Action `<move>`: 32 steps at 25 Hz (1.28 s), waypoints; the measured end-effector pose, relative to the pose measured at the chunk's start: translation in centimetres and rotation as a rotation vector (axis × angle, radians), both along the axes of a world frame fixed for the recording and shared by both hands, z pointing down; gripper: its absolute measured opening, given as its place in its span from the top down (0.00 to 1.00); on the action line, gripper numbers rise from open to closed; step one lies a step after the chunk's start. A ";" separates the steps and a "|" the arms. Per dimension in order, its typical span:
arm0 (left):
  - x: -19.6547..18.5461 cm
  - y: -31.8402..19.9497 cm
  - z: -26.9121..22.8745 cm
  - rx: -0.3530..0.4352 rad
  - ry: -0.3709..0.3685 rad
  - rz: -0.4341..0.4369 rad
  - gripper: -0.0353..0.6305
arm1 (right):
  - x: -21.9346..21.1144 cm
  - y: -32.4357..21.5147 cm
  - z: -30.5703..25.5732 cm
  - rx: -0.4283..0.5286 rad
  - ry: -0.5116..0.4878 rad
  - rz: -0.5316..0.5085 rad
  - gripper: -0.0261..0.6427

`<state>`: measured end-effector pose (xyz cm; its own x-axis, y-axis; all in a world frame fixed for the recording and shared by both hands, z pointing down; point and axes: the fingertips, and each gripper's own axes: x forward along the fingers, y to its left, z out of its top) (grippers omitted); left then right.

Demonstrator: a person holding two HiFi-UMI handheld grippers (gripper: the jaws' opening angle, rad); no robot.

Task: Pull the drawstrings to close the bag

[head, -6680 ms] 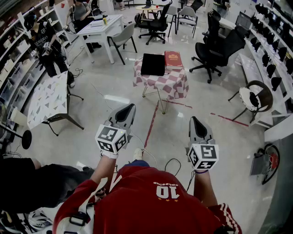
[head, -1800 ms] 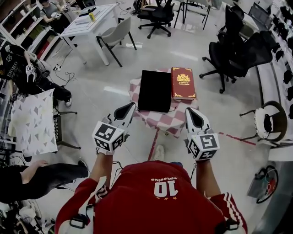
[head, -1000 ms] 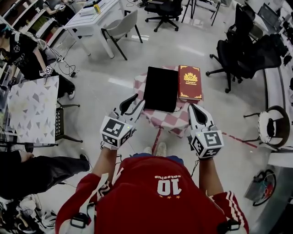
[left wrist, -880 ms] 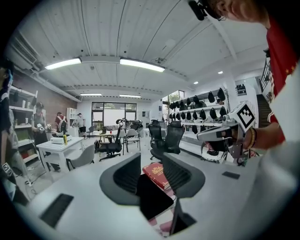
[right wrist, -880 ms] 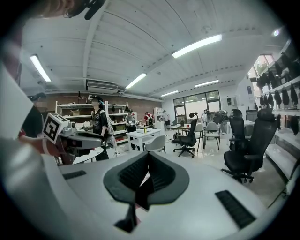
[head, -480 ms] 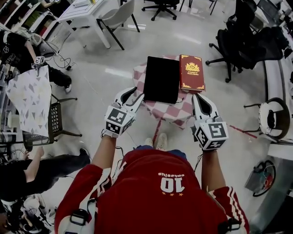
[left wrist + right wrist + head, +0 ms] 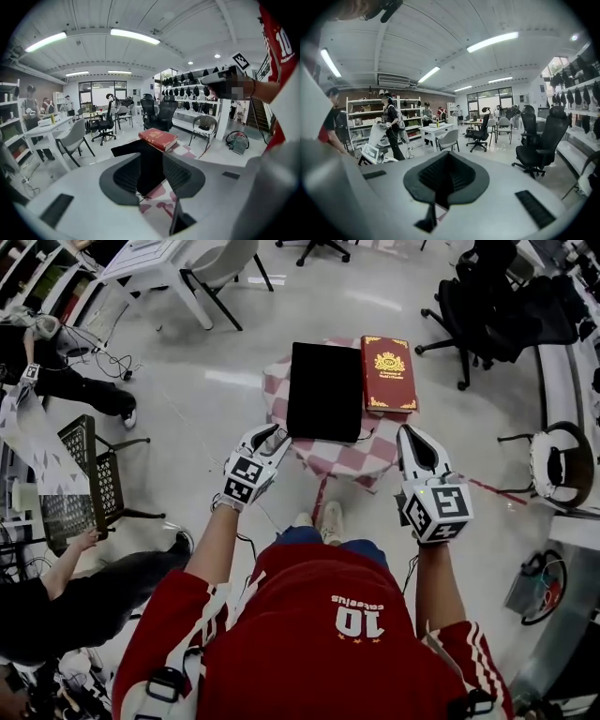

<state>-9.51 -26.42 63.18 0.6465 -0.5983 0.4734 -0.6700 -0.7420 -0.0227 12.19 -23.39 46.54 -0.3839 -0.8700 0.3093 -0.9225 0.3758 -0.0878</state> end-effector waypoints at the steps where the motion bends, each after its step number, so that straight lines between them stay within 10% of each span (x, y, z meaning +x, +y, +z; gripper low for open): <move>1: 0.0 -0.1 0.9 -0.016 -0.001 0.001 0.74 | 0.0 -0.1 0.3 -0.006 -0.002 0.004 0.94; 32: -0.5 -3.2 20.6 -0.320 -0.165 0.036 0.74 | 1.0 0.7 6.0 -0.066 0.049 0.085 0.94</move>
<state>-10.01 -29.67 83.73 0.5638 -0.3814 0.7326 -0.6501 -0.7520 0.1088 13.16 -22.73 52.53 -0.2928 -0.8758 0.3837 -0.9545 0.2911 -0.0640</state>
